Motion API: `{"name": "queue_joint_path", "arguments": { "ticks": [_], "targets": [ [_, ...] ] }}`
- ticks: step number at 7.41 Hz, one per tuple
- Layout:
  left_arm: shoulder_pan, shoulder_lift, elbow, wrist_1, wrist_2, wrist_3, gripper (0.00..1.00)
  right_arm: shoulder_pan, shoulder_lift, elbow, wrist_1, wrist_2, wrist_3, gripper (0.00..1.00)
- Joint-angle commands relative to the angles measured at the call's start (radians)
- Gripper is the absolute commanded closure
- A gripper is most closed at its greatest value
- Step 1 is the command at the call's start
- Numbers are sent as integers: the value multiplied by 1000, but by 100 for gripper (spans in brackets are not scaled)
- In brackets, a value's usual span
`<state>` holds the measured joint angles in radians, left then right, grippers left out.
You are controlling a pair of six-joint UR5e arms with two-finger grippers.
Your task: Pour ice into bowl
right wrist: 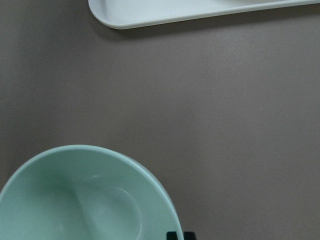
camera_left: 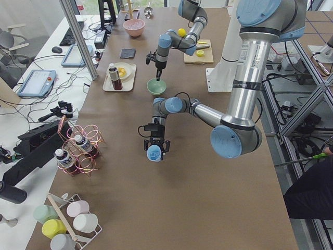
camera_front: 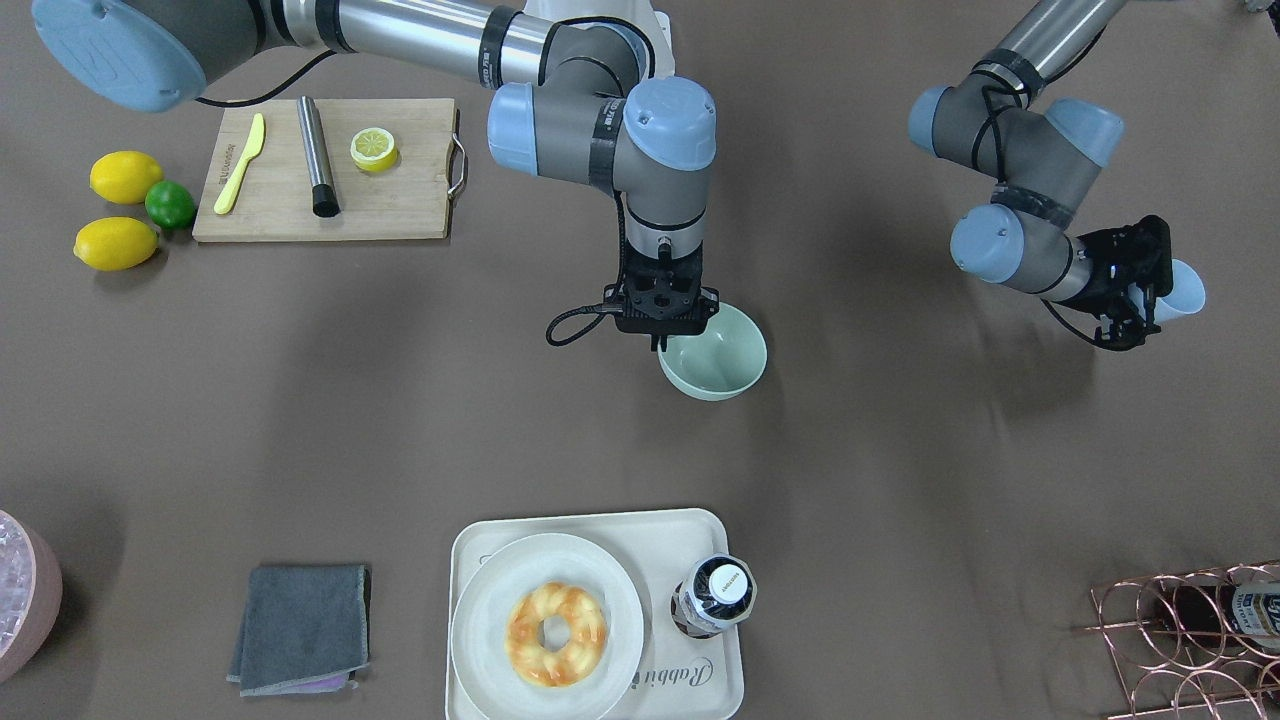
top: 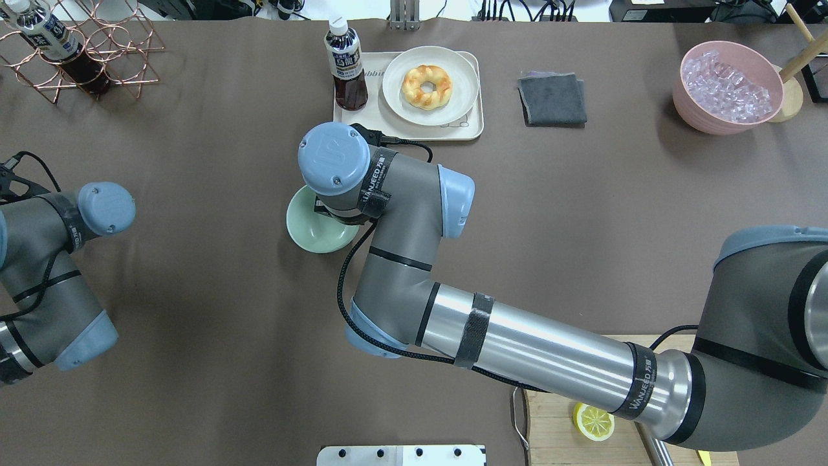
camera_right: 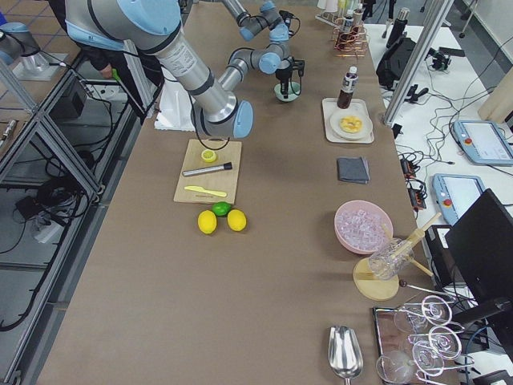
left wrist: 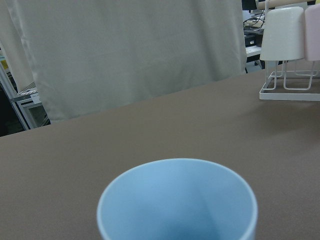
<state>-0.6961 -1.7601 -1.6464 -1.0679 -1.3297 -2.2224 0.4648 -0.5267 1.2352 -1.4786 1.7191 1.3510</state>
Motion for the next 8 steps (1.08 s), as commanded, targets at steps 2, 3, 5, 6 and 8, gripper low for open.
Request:
{"name": "queue_joint_path", "arguments": {
  "ticks": [2,3,5,6,8],
  "targets": [
    [-6,-58,-4,11,1,10,34,66,-1,24,-18,51,-39,21],
    [-6,-58,-4,12,1,12,34,69,-1,24,-20,50,-44,3],
    [-11,-67,-7,20,1,18,35,92,-1,49,-22,72,-43,2],
    [-14,-103,-15,66,0,32,35,130,-1,88,-60,112,-50,2],
    [-14,-192,-79,193,-2,33,35,289,-18,174,-201,257,-252,2]
  ]
}}
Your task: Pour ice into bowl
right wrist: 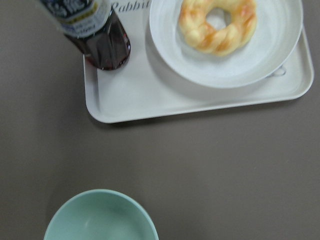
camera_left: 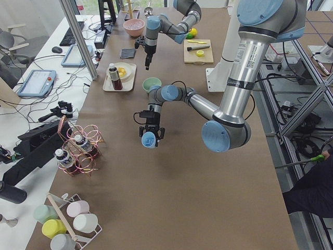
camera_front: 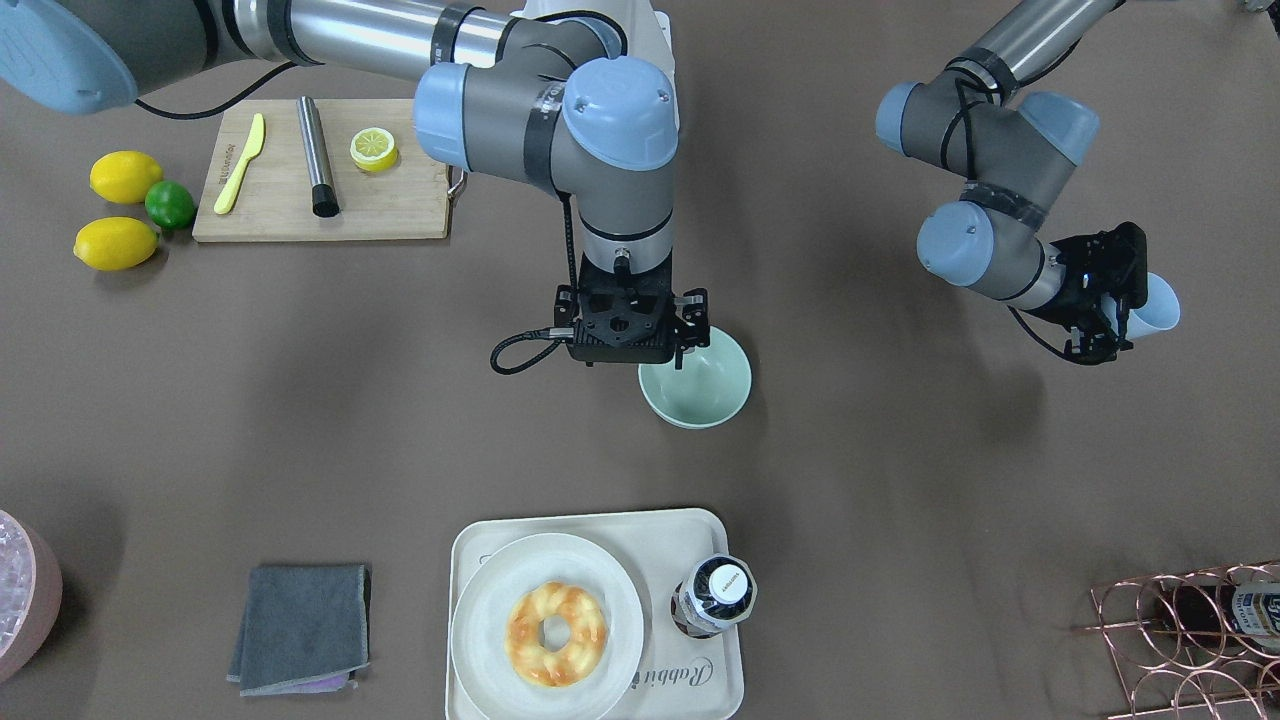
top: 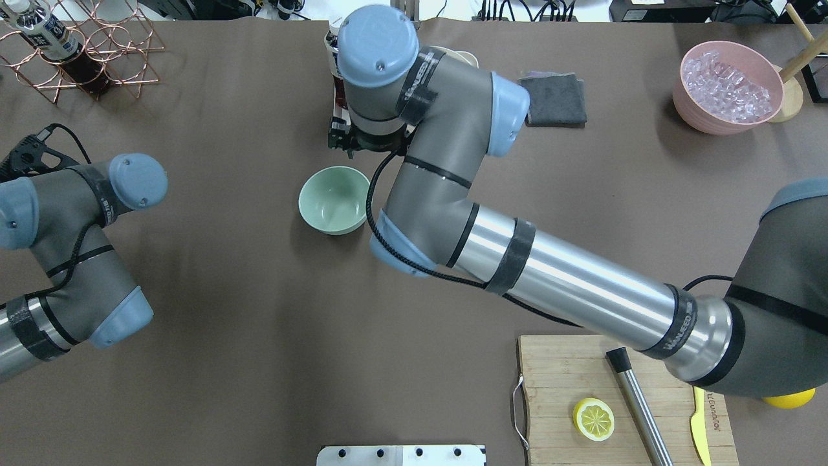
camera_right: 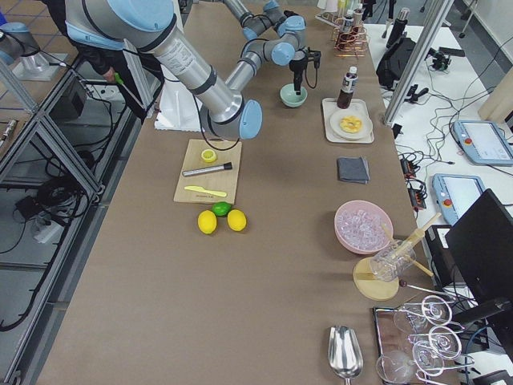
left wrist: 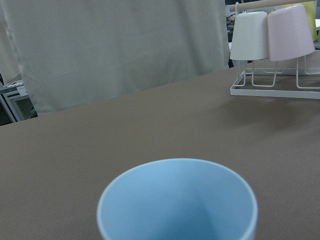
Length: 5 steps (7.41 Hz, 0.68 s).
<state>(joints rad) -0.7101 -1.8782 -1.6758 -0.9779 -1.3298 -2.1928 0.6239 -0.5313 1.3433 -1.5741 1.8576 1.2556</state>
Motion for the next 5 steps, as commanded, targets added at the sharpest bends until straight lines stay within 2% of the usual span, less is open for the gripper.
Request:
{"name": "queue_joint_path", "arguments": {
  "ticks": [1,2,5],
  "targets": [
    [4,-119,-83,155,-5,4,35,213,-38,95,-160,185,-277,2],
    [14,-160,-108,182,-8,4,36,282,-99,135,-178,231,-406,2],
    [87,-258,-202,203,-11,2,37,475,-370,266,-165,340,-710,2]
  ]
}}
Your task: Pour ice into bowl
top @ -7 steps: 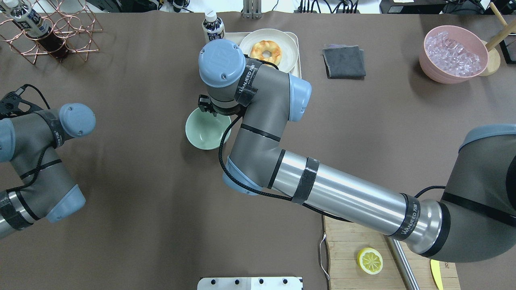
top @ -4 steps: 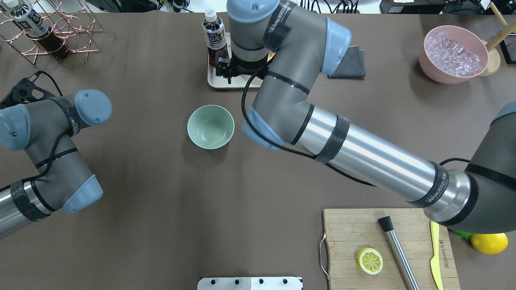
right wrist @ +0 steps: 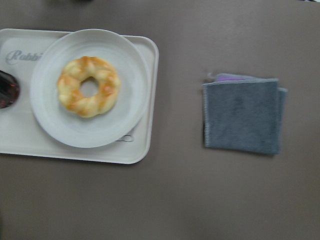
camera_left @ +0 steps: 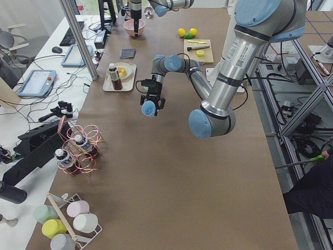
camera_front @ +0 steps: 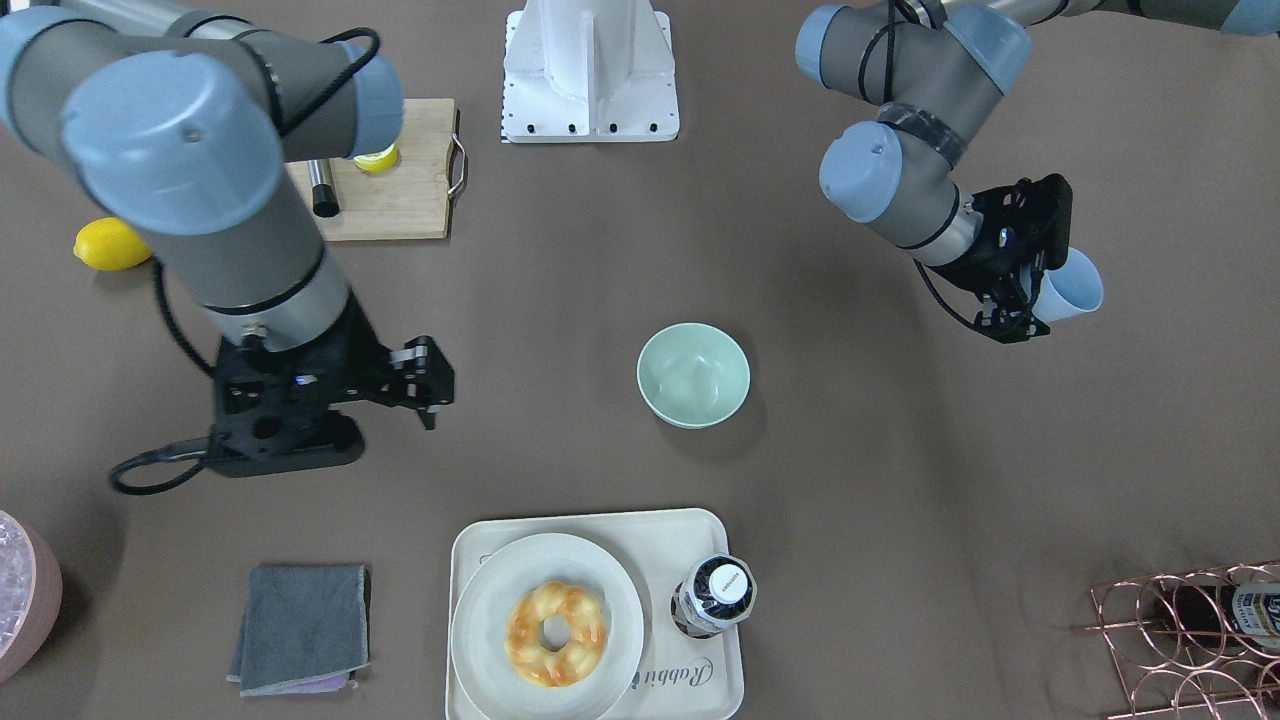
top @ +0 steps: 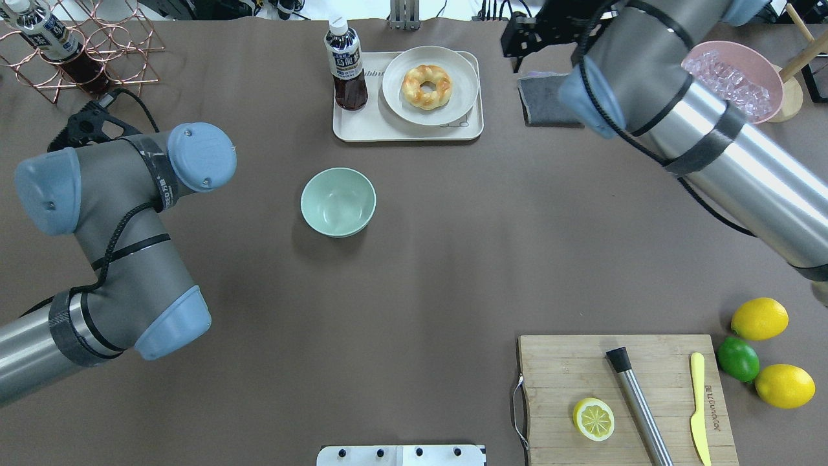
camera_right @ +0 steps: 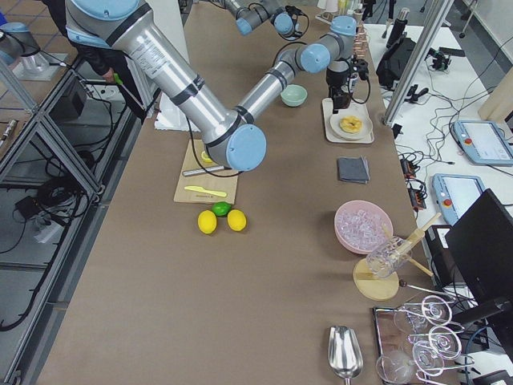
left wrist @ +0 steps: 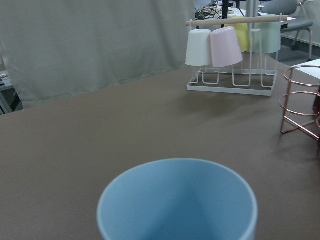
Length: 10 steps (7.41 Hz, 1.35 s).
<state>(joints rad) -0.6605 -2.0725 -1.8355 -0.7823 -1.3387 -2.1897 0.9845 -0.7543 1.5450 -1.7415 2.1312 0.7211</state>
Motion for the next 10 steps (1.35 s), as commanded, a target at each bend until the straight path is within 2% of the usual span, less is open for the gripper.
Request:
{"name": "queue_joint_path", "arguments": {
  "ticks": [1,2,4,5,7,9,10],
  "targets": [
    [59,-98,-77,3,-11,-5,37,179,-239,88,7,100,-268,2],
    [105,-138,-93,-14,-26,-15,37,245,-331,102,46,133,-314,7],
    [140,-256,-85,-118,-55,-15,37,337,-480,103,166,144,-328,1],
    [150,-285,-74,-212,-63,-16,37,374,-523,101,168,141,-365,1],
    [148,-279,22,-429,-77,-13,37,448,-635,83,244,144,-512,1],
    [144,-261,94,-584,-80,-16,37,511,-678,35,298,197,-551,1],
    [134,-242,104,-654,-118,-21,37,523,-697,27,301,208,-557,1]
  ]
}}
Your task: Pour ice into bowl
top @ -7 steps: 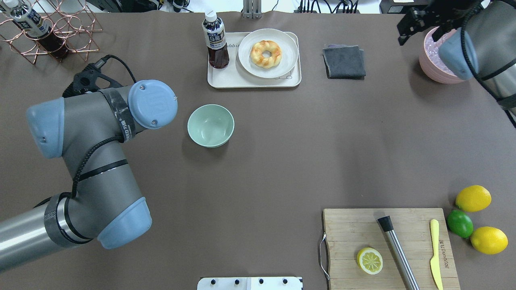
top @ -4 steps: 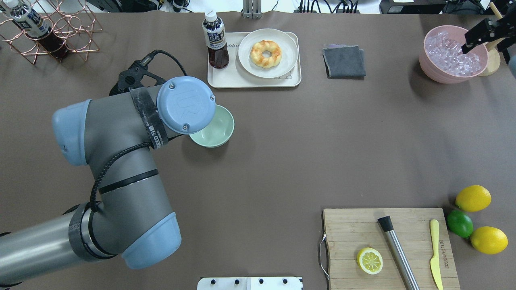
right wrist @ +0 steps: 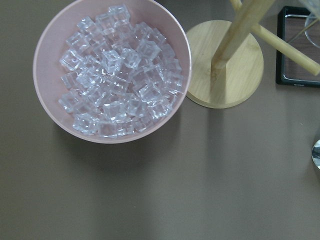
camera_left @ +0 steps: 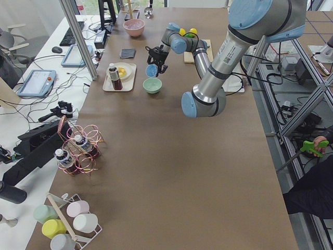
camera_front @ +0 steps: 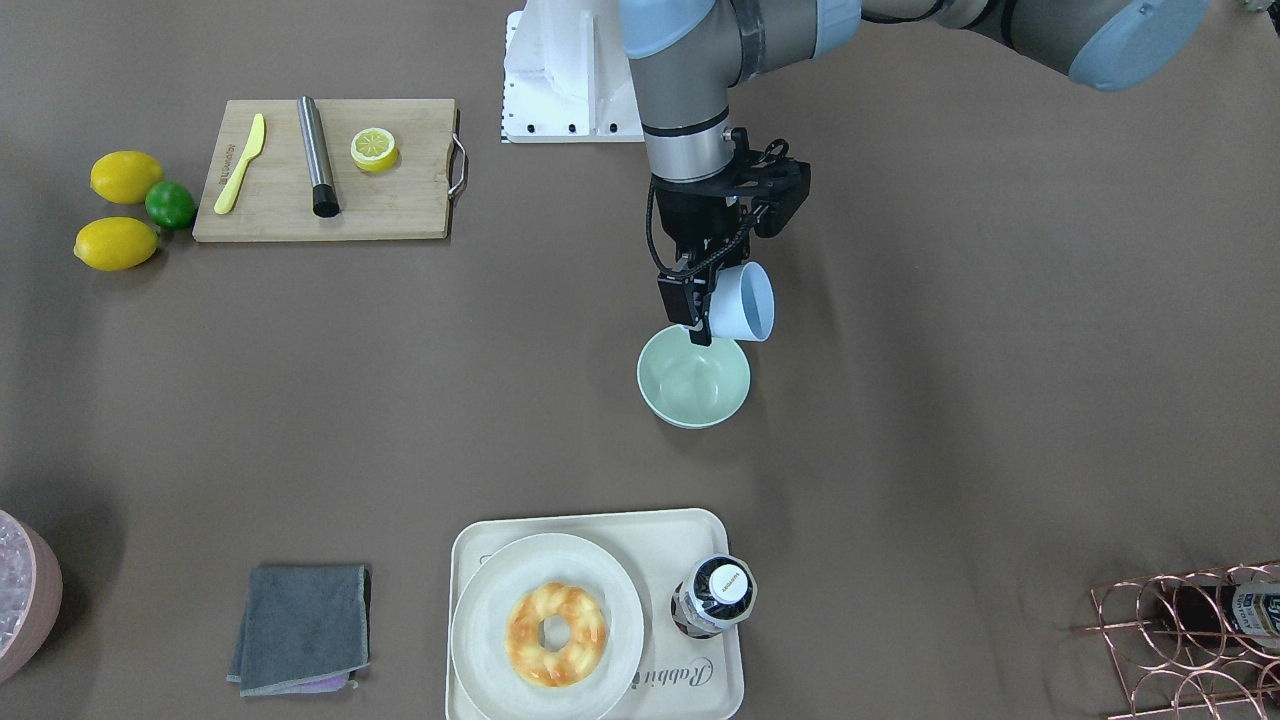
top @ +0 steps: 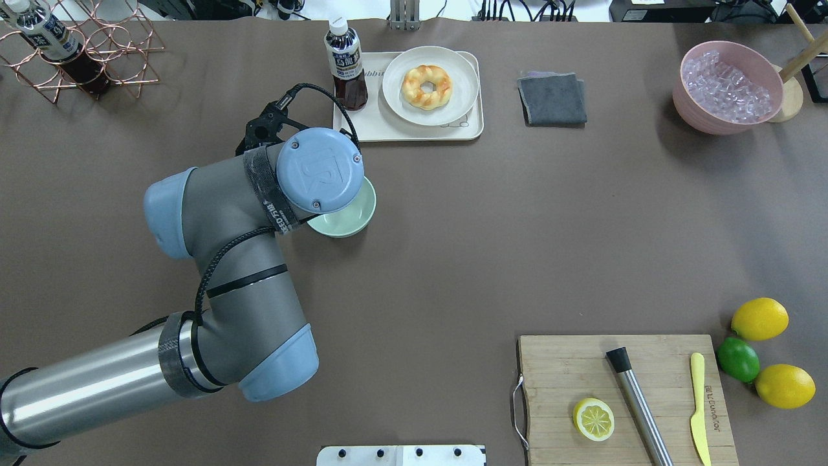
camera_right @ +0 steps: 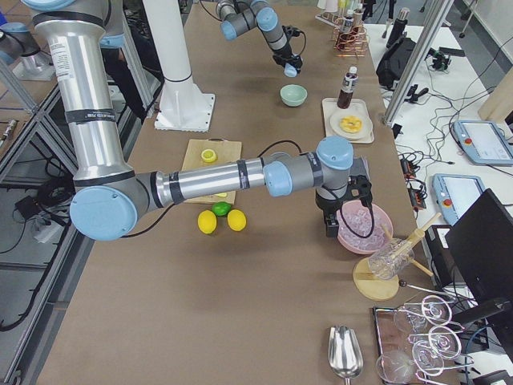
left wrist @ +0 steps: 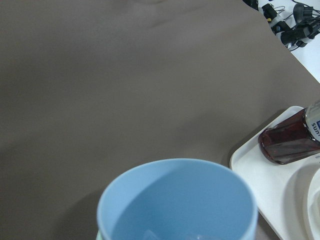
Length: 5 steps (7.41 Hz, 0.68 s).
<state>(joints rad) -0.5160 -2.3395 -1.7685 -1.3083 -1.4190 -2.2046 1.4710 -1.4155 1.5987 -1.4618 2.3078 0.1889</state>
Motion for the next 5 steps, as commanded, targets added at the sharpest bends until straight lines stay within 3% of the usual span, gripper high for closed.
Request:
{"name": "queue_joint_path", "arguments": {
  "ticks": [1,5],
  "targets": [
    [-28,29,50,-165,-73,-47,37,52,-46,-39,29,31,-72,1],
    [-24,17,171,-456,-104,-213,37,57,-48,-39,28,27,-72,1]
  ]
}}
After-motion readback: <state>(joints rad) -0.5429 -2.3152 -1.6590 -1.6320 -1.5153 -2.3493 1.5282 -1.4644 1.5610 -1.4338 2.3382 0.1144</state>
